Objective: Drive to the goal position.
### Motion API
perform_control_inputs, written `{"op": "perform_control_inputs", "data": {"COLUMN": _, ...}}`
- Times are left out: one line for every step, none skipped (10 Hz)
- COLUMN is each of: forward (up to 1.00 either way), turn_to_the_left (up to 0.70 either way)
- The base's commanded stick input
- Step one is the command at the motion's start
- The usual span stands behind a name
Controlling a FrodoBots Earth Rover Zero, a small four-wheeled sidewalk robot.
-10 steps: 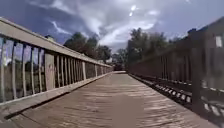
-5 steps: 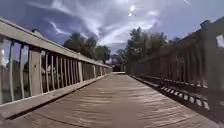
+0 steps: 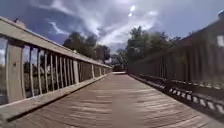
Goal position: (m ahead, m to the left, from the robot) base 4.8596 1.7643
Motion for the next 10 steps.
{"op": "perform_control_inputs", "data": {"forward": 0.70, "turn_to_the_left": 0.00}}
{"op": "perform_control_inputs", "data": {"forward": 0.70, "turn_to_the_left": 0.00}}
{"op": "perform_control_inputs", "data": {"forward": 0.70, "turn_to_the_left": 0.00}}
{"op": "perform_control_inputs", "data": {"forward": 0.70, "turn_to_the_left": 0.00}}
{"op": "perform_control_inputs", "data": {"forward": 0.70, "turn_to_the_left": 0.00}}
{"op": "perform_control_inputs", "data": {"forward": 0.70, "turn_to_the_left": 0.00}}
{"op": "perform_control_inputs", "data": {"forward": 0.70, "turn_to_the_left": 0.00}}
{"op": "perform_control_inputs", "data": {"forward": 0.70, "turn_to_the_left": 0.00}}
{"op": "perform_control_inputs", "data": {"forward": 0.70, "turn_to_the_left": 0.00}}
{"op": "perform_control_inputs", "data": {"forward": 0.70, "turn_to_the_left": 0.00}}
